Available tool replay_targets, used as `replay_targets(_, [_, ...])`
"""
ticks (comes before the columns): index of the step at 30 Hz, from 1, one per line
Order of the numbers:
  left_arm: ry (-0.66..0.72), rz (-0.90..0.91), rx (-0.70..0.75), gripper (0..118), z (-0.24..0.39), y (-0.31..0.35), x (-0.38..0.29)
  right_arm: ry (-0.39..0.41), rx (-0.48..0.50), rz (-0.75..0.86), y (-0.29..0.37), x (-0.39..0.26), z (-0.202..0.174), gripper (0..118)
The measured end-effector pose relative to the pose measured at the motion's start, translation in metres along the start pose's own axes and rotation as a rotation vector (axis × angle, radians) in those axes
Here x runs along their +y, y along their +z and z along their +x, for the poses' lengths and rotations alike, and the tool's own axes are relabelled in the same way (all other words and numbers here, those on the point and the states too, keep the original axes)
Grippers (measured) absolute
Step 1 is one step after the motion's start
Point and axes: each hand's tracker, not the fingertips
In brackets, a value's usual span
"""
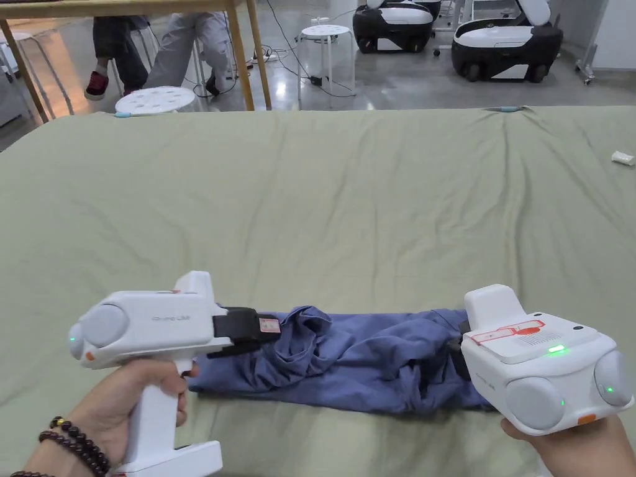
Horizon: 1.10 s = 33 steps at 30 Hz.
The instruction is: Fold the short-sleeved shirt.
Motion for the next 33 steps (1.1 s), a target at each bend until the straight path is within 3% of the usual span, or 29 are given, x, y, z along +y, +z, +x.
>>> replay_targets(5, [-0.003, 0.074, 0.053, 0, -0.023, 0.048, 0.009, -0.013, 0.01, 0.017, 0.0, 0.0, -0.005, 0])
replay_targets(14, [0.038, 0.077, 0.114, 0, -0.06, 0.063, 0.007, 0.002, 0.035, 0.025, -0.003, 0.001, -0.012, 0])
replay_targets(15, [0.046, 0.084, 0.118, 11, -0.064, 0.064, 0.008, 0.005, 0.035, 0.024, -0.003, 0.001, -0.012, 0])
replay_targets(17, [0.07, 0.105, 0.131, 87, -0.061, 0.066, 0.005, 0.006, 0.033, 0.021, -0.004, 0.0, -0.011, 0])
replay_targets(18, [0.073, 0.106, 0.129, 114, -0.065, 0.064, 0.005, 0.006, 0.03, 0.019, -0.003, 0.0, -0.012, 0])
replay_targets(19, [0.082, 0.097, 0.124, 118, -0.069, 0.062, 0.005, 0.009, 0.027, 0.017, -0.004, 0.0, -0.012, 0])
replay_targets(22, [0.082, 0.072, 0.078, 113, -0.06, 0.053, -0.003, 0.013, 0.027, 0.01, -0.004, 0.001, -0.013, 0])
replay_targets(33, [-0.026, 0.02, 0.138, 106, -0.041, 0.003, -0.018, 0.03, 0.005, 0.004, -0.015, 0.01, -0.019, 0])
